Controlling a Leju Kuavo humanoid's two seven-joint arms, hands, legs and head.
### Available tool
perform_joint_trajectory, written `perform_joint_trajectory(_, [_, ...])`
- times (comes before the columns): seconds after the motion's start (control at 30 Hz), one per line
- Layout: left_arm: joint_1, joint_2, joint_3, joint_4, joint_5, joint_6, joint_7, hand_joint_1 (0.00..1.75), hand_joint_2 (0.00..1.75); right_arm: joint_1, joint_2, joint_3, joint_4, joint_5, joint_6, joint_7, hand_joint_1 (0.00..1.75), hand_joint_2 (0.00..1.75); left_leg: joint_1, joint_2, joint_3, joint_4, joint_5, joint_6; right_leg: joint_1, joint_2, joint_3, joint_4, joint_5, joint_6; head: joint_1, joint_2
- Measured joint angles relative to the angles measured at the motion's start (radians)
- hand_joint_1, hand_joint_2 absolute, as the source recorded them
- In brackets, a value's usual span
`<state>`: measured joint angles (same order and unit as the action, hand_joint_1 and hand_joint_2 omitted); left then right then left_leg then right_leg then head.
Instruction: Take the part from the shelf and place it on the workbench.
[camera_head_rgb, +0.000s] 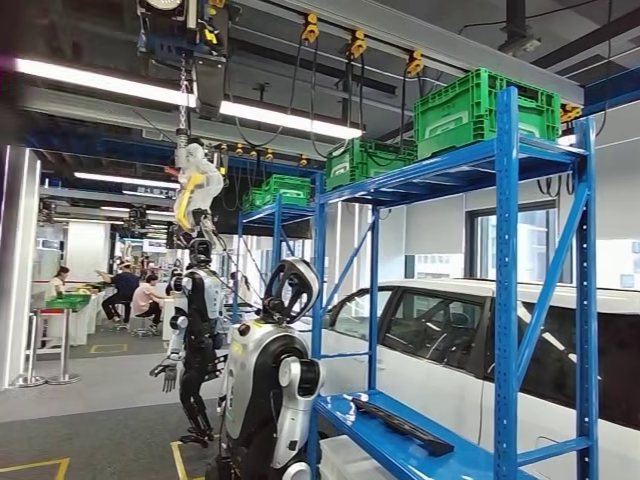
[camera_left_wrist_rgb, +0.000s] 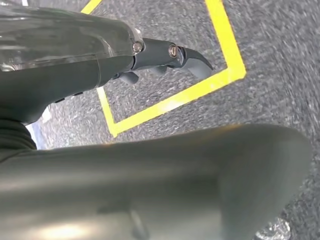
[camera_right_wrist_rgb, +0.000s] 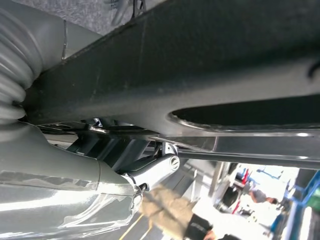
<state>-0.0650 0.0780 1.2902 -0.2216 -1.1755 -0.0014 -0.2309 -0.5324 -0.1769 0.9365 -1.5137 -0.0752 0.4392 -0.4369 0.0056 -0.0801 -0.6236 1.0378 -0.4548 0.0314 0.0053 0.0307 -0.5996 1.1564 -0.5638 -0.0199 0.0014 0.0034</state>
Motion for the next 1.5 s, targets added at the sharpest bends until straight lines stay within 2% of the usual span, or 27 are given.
perform_joint_trajectory(0.07, [-0.003,-0.003,0.000,0.000,0.000,-0.001,-0.001,0.00,1.75,-0.006,0.001,0.000,0.000,0.000,0.001,0.001,1.75,1.75,0.002,-0.024,-0.004,-0.001,0.005,-0.002,0.008,0.045,0.042,-0.105,0.051,-0.023,0.001,0.000])
perform_joint_trajectory(0.1, [-0.003,-0.005,0.000,0.001,-0.001,-0.001,-0.001,0.00,1.75,-0.009,0.001,-0.001,0.000,0.000,0.002,0.002,1.75,1.75,0.007,-0.036,-0.008,-0.002,0.008,-0.006,0.011,0.058,0.049,-0.125,0.058,-0.029,0.001,0.001])
perform_joint_trajectory(0.17, [0.000,-0.004,0.000,0.000,-0.001,-0.002,-0.002,0.00,1.75,-0.015,0.004,-0.001,-0.001,0.000,0.003,0.003,1.75,1.75,0.012,-0.057,-0.013,-0.007,0.016,-0.018,0.012,0.040,0.057,-0.146,0.063,-0.027,0.001,0.001])
perform_joint_trajectory(0.2, [0.004,-0.004,0.000,0.000,-0.001,-0.002,-0.002,0.00,1.75,-0.018,0.007,-0.001,-0.001,0.000,0.004,0.004,1.75,1.75,0.010,-0.048,-0.017,-0.004,0.013,-0.021,0.009,0.026,0.064,-0.162,0.067,-0.025,0.001,0.001])
perform_joint_trajectory(0.27, [0.005,-0.004,0.000,0.000,-0.001,-0.002,-0.004,0.00,1.75,-0.023,0.014,-0.001,-0.002,-0.001,0.006,0.004,1.75,1.75,0.005,0.003,-0.042,0.044,-0.022,-0.028,0.002,-0.005,0.076,-0.192,0.077,-0.020,0.001,0.000])
perform_joint_trajectory(0.33, [-0.001,-0.003,0.000,0.000,-0.002,-0.002,-0.006,0.00,1.75,-0.022,0.017,0.000,-0.002,-0.001,0.008,0.004,1.75,1.75,0.009,0.052,-0.095,0.157,-0.082,-0.039,0.002,-0.034,0.077,-0.197,0.080,-0.018,0.002,0.000])
perform_joint_trajectory(0.4, [-0.003,-0.002,0.000,0.000,-0.002,-0.002,-0.007,0.00,1.75,-0.020,0.017,0.001,0.001,-0.001,0.009,0.005,1.75,1.75,0.019,0.067,-0.128,0.238,-0.106,-0.052,0.001,-0.065,0.076,-0.196,0.078,-0.014,0.002,0.000])
perform_joint_trajectory(0.43, [-0.002,-0.002,0.000,0.000,-0.002,-0.002,-0.007,0.00,1.75,-0.020,0.017,0.002,0.002,-0.001,0.010,0.005,1.75,1.75,0.024,0.073,-0.119,0.228,-0.092,-0.058,-0.001,-0.079,0.077,-0.194,0.075,-0.010,0.002,0.000])
perform_joint_trajectory(0.5, [0.000,-0.002,0.000,0.000,-0.004,-0.002,-0.007,0.00,1.75,-0.021,0.018,0.002,0.002,-0.001,0.010,0.005,1.75,1.75,0.032,0.100,-0.054,0.110,-0.036,-0.071,-0.005,-0.103,0.077,-0.183,0.066,0.003,0.002,0.000])
perform_joint_trajectory(0.53, [-0.001,-0.002,0.000,0.000,-0.006,-0.002,-0.008,0.00,1.75,-0.022,0.018,0.002,0.002,-0.001,0.010,0.005,1.75,1.75,0.031,0.119,-0.022,0.052,-0.016,-0.070,-0.004,-0.113,0.076,-0.175,0.059,0.012,0.002,0.000])
perform_joint_trajectory(0.6, [-0.003,-0.003,0.000,0.000,-0.008,-0.002,-0.009,0.00,1.75,-0.024,0.019,0.002,0.002,-0.001,0.011,0.005,1.75,1.75,0.027,0.138,0.003,-0.002,-0.006,-0.056,0.000,-0.128,0.074,-0.162,0.049,0.027,0.002,0.000])
perform_joint_trajectory(0.67, [0.000,-0.003,0.000,0.000,-0.009,-0.002,-0.010,0.00,1.75,-0.026,0.021,0.002,0.002,-0.001,0.011,0.005,1.75,1.75,0.022,0.120,-0.003,0.001,-0.006,-0.036,-0.002,-0.141,0.075,-0.161,0.046,0.034,0.001,0.000])
perform_joint_trajectory(0.7, [0.002,-0.003,0.000,0.000,-0.010,-0.002,-0.010,0.00,1.75,-0.026,0.022,0.002,0.003,-0.001,0.011,0.005,1.75,1.75,0.021,0.111,-0.004,0.001,-0.005,-0.030,-0.005,-0.135,0.076,-0.158,0.041,0.037,0.001,0.000])
perform_joint_trajectory(0.77, [0.002,-0.002,0.000,0.000,-0.011,-0.001,-0.008,0.00,1.75,-0.027,0.023,0.001,0.003,-0.002,0.011,0.004,1.75,1.75,0.021,0.093,-0.006,-0.001,-0.002,-0.018,-0.012,-0.092,0.057,-0.108,-0.001,0.042,0.002,0.000])
perform_joint_trajectory(0.83, [-0.001,-0.001,0.000,0.000,-0.012,0.000,-0.006,0.00,1.75,-0.026,0.022,0.001,0.005,-0.002,0.011,0.004,1.75,1.75,0.017,0.073,-0.007,-0.002,0.001,-0.008,-0.014,-0.047,0.001,0.021,-0.071,0.041,0.002,0.000])
perform_joint_trajectory(0.9, [-0.002,0.000,0.000,0.000,-0.014,0.000,-0.004,0.00,1.75,-0.023,0.021,0.002,0.009,-0.002,0.012,0.004,1.75,1.75,0.010,0.048,-0.008,-0.002,0.002,-0.003,-0.013,-0.036,-0.052,0.132,-0.107,0.036,0.002,0.000])
perform_joint_trajectory(0.93, [-0.001,0.000,0.000,0.000,-0.014,0.000,-0.003,0.00,1.75,-0.022,0.021,0.002,0.010,-0.002,0.012,0.004,1.75,1.75,0.006,0.035,-0.008,-0.001,0.003,-0.001,-0.010,-0.033,-0.056,0.137,-0.096,0.030,0.002,0.000])
perform_joint_trajectory(0.97, [0.000,0.000,0.000,0.000,-0.015,0.000,-0.002,0.00,1.75,-0.022,0.021,0.002,0.011,-0.002,0.012,0.004,1.75,1.75,0.003,0.021,-0.007,-0.001,0.004,0.000,-0.007,-0.028,-0.040,0.099,-0.065,0.022,0.002,0.000])
perform_joint_trajectory(1.0, [0.000,0.000,0.000,0.000,-0.016,0.000,-0.002,0.00,1.75,-0.023,0.021,0.002,0.011,-0.002,0.012,0.004,1.75,1.75,0.001,0.008,-0.005,-0.001,0.004,0.001,-0.002,-0.014,-0.010,0.032,-0.023,0.012,0.002,0.000])
perform_joint_trajectory(1.07, [-0.002,-0.003,0.000,0.000,-0.016,0.000,-0.002,0.00,1.75,-0.027,0.021,0.001,0.011,-0.003,0.013,0.004,1.75,1.75,0.003,-0.017,-0.006,-0.001,0.008,-0.002,0.005,0.040,0.042,-0.092,0.041,-0.007,0.002,0.000])
perform_joint_trajectory(1.13, [-0.003,-0.005,0.000,0.000,-0.016,0.000,-0.003,0.00,1.75,-0.030,0.021,0.001,0.011,-0.004,0.013,0.004,1.75,1.75,0.012,-0.039,-0.014,-0.003,0.014,-0.010,0.010,0.066,0.056,-0.133,0.056,-0.016,0.001,0.000])
perform_joint_trajectory(1.2, [0.002,-0.004,0.000,0.000,-0.016,-0.001,-0.004,0.00,1.75,-0.033,0.024,0.001,0.011,-0.004,0.014,0.004,1.75,1.75,0.015,-0.057,-0.020,-0.009,0.021,-0.021,0.010,0.037,0.065,-0.156,0.062,-0.015,0.001,0.000])
perform_joint_trajectory(1.23, [0.005,-0.004,0.000,0.000,-0.016,-0.001,-0.004,0.00,1.75,-0.035,0.026,0.001,0.011,-0.004,0.014,0.004,1.75,1.75,0.012,-0.045,-0.025,-0.004,0.016,-0.026,0.008,0.022,0.072,-0.173,0.067,-0.015,0.001,0.000])
perform_joint_trajectory(1.33, [0.002,-0.004,0.000,0.000,-0.016,-0.001,-0.004,0.00,1.75,-0.037,0.031,0.001,0.011,-0.005,0.014,0.004,1.75,1.75,0.006,0.038,-0.083,0.119,-0.059,-0.039,0.004,-0.024,0.084,-0.203,0.078,-0.014,0.001,0.000])
perform_joint_trajectory(1.4, [-0.001,-0.003,0.000,0.000,-0.016,-0.001,-0.004,0.00,1.75,-0.034,0.031,0.002,0.012,-0.006,0.015,0.004,1.75,1.75,0.014,0.063,-0.131,0.229,-0.102,-0.051,0.004,-0.056,0.084,-0.202,0.076,-0.011,0.001,0.000])
perform_joint_trajectory(1.43, [-0.001,-0.003,0.000,0.000,-0.016,-0.002,-0.004,0.00,1.75,-0.033,0.031,0.003,0.013,-0.005,0.016,0.004,1.75,1.75,0.020,0.069,-0.134,0.243,-0.099,-0.057,0.003,-0.070,0.084,-0.201,0.074,-0.009,0.001,0.000])
perform_joint_trajectory(1.5, [0.002,-0.002,0.000,0.000,-0.017,-0.002,-0.005,0.00,1.75,-0.033,0.031,0.003,0.013,-0.005,0.017,0.004,1.75,1.75,0.030,0.087,-0.082,0.154,-0.048,-0.069,-0.001,-0.094,0.085,-0.193,0.066,0.001,0.001,0.000])
